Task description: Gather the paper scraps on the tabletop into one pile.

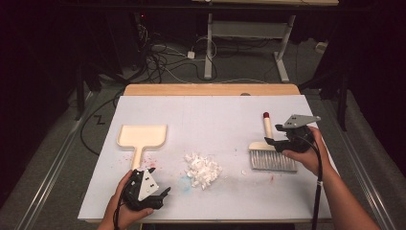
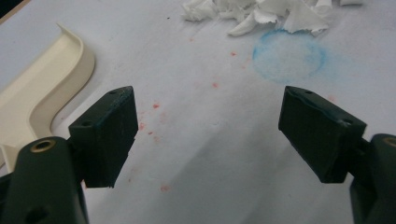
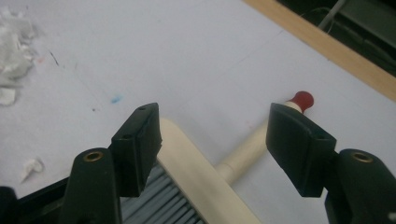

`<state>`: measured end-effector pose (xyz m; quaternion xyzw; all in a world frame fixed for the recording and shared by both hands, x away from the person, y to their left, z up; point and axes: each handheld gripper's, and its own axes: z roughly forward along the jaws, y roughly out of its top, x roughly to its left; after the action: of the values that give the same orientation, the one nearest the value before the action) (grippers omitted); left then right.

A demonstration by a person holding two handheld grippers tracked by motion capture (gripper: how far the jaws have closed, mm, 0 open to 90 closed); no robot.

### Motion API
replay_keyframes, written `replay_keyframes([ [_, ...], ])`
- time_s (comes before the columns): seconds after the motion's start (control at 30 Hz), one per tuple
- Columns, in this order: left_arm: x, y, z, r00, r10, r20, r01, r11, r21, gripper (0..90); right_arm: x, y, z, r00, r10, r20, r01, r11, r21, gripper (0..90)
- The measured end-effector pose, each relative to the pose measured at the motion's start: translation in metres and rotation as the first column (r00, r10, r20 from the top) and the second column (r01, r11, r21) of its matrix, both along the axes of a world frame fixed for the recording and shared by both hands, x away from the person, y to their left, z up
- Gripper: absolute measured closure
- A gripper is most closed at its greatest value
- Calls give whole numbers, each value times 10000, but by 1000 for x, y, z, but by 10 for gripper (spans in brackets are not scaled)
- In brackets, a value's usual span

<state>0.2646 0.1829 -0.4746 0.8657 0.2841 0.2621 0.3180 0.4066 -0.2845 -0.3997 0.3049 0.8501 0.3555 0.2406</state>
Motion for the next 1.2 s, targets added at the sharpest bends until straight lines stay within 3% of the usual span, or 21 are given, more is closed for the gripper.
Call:
replay_keyframes([
  [0.13,0,2,1,9999,95,63,-95,9998,-147,189,-21,-3,-2,9982,-325,510,305,9987,403,286],
  [0.23,-1,2,2,9998,148,130,-146,9997,-197,189,-41,-4,-3,9892,-918,1144,873,9952,440,260],
  [0.33,-2,1,2,9998,95,167,-93,9999,-101,189,-58,-8,-3,9789,-1172,1673,1066,9918,707,239],
  [0.47,-1,1,2,9998,150,154,-149,9999,-66,190,-78,-17,-7,9662,-1592,2026,1376,9836,1168,226],
  [0.7,-1,3,2,9991,368,221,-364,9992,-192,189,-103,-32,-19,9528,-2003,2282,1620,9710,1758,210],
  [0.97,-3,-1,2,9987,338,369,-340,9994,48,182,-118,-29,-35,9511,-1617,2633,1383,9848,1052,195],
  [1.1,-5,-1,2,9990,223,382,-227,9997,104,182,-118,-27,-35,9535,-1671,2507,1414,9830,1171,195],
  [1.2,-5,-1,2,9991,163,384,-166,9998,63,181,-120,-26,-35,9510,-1705,2580,1505,9840,955,195],
])
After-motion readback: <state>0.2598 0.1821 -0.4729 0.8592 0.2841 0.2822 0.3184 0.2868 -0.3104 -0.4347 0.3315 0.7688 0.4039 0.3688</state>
